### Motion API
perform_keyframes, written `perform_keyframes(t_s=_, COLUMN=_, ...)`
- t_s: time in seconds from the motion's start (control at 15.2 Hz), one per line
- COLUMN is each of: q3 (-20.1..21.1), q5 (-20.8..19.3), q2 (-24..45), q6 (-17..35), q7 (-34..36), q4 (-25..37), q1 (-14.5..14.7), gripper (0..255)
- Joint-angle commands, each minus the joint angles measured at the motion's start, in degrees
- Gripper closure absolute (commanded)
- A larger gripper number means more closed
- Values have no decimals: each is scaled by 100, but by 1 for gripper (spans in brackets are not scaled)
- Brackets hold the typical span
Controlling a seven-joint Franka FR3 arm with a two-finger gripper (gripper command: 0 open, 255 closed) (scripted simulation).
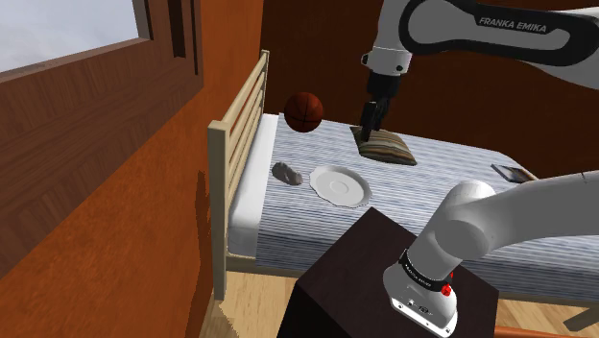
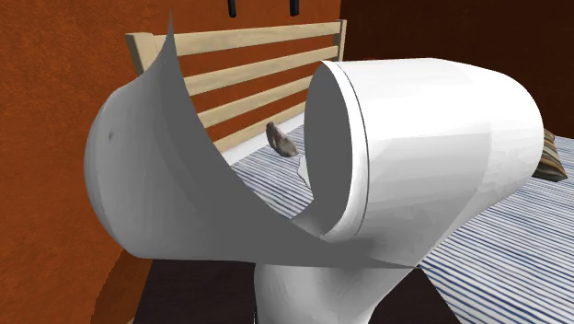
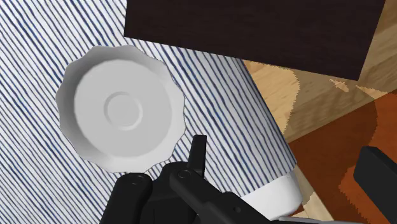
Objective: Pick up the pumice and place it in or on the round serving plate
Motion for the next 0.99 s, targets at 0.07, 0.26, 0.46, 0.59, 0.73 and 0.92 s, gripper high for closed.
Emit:
perform_keyframes(t_s=0.07, q3=-24, q5=-42, q2=123, q6=206, q7=-66, q4=-67, q1=2, gripper=0)
perform_keyframes(t_s=0.26, q3=-93, q5=-161, q2=540, q6=822, q7=-252, q4=-219, q1=5, gripper=0)
perform_keyframes(t_s=0.46, q3=-159, q5=-273, q2=1022, q6=1430, q7=-423, q4=-295, q1=5, gripper=0)
perform_keyframes(t_s=0.59, q3=-199, q5=-343, q2=1376, q6=1826, q7=-531, q4=-303, q1=4, gripper=0)
perform_keyframes(t_s=0.73, q3=-235, q5=-408, q2=1751, q6=2210, q7=-633, q4=-277, q1=1, gripper=0)
perform_keyframes(t_s=0.92, q3=-282, q5=-500, q2=2347, q6=2758, q7=-776, q4=-173, q1=-5, gripper=0)
